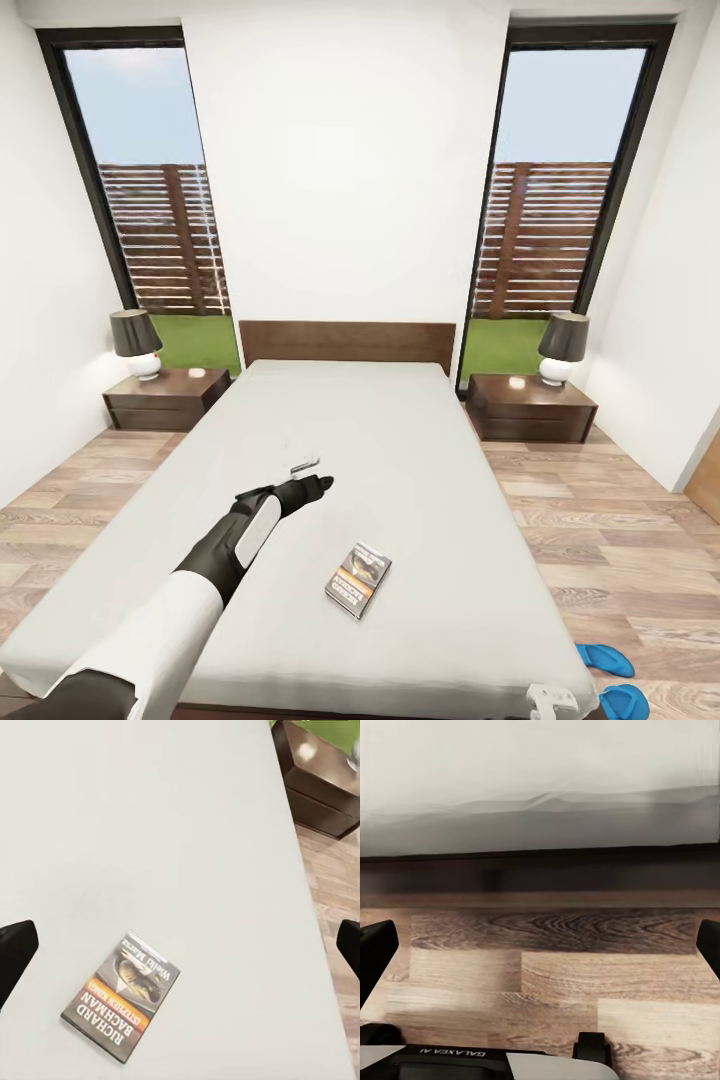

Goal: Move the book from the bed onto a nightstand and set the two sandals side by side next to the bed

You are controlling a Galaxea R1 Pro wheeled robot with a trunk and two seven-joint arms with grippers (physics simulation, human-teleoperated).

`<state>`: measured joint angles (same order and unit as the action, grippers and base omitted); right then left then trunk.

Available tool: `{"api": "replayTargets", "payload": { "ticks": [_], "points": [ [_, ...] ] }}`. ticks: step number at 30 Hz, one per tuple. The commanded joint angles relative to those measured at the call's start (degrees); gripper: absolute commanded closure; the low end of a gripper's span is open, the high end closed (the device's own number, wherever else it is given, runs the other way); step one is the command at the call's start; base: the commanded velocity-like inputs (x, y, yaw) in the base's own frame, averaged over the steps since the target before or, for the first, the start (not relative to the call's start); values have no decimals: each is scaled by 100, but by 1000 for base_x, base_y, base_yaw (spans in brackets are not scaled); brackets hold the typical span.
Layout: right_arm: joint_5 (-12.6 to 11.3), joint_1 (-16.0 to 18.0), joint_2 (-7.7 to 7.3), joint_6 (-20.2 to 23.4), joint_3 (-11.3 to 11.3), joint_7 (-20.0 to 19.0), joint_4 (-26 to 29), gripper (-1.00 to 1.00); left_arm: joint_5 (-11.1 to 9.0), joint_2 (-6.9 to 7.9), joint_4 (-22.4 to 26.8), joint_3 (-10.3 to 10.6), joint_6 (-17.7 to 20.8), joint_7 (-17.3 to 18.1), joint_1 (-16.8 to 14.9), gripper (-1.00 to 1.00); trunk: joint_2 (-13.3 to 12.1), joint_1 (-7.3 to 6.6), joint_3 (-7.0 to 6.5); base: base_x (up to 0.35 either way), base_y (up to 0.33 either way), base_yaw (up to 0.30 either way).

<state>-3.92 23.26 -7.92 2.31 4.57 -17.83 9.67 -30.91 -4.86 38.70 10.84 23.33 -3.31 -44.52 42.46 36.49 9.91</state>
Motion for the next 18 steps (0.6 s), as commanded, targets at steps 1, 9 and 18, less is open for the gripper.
{"api": "replayTargets", "payload": {
  "ticks": [1, 9, 18],
  "points": [
    [-40, 3, 1, 24, 44, -36, 1, -100, -55, 3, 7, 14, 18, -33, -4, -100, 6, 3, 9, 232, 0, 0],
    [-43, 3, 1, 26, 44, -35, 8, -100, -55, 3, 6, 15, 22, -29, -4, -100, 6, 3, 9, 103, 0, 0],
    [-47, 3, 1, 25, 44, -36, 9, -100, -63, 3, 6, 15, 27, -29, -4, -100, 6, 3, 9, 17, 0, 0]
  ]
}}
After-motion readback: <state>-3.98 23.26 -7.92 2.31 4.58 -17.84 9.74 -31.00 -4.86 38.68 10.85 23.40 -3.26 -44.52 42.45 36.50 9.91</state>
